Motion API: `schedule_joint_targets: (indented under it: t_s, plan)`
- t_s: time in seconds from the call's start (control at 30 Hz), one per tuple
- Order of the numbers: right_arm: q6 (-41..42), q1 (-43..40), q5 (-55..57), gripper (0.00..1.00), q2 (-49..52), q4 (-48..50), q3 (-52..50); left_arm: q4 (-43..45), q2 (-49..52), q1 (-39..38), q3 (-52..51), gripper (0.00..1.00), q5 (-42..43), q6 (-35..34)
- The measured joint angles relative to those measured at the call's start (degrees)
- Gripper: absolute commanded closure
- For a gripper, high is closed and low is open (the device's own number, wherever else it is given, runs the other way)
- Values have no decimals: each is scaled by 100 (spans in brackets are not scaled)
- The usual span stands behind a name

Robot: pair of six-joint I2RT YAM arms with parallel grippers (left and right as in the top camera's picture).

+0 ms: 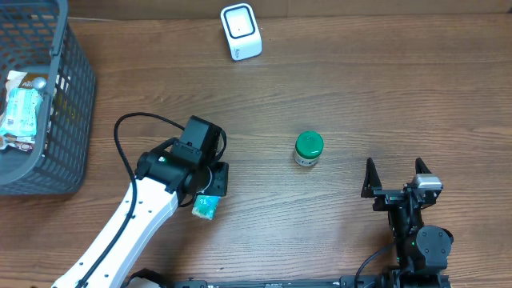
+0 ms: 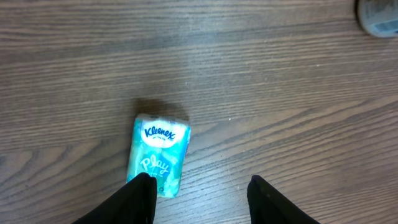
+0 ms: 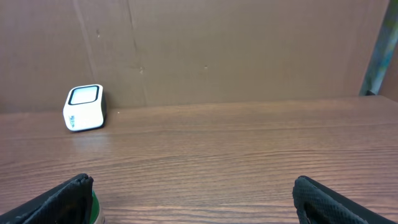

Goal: Scan the item barcode
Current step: 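Close the left gripper on the Kleenex pack and lift it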

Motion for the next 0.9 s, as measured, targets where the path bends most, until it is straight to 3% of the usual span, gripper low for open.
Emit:
schedule_joint_targets:
  t_s: [0.17,0.23,0.5,0.9]
  plan:
    - [-2,0,-2,0,0,-2,0,-37,452,-173,-162,68,-103,39]
    - [-2,0,-2,0,0,-2,0,-42,737,-350,-214,70,-243,46]
    - [-2,0,0,0,0,0,0,-225,1530,-922,-238,65,-870,-103]
    - [-2,0,0,0,0,0,0,-186,1696,-981,-238,64,-1311,-428]
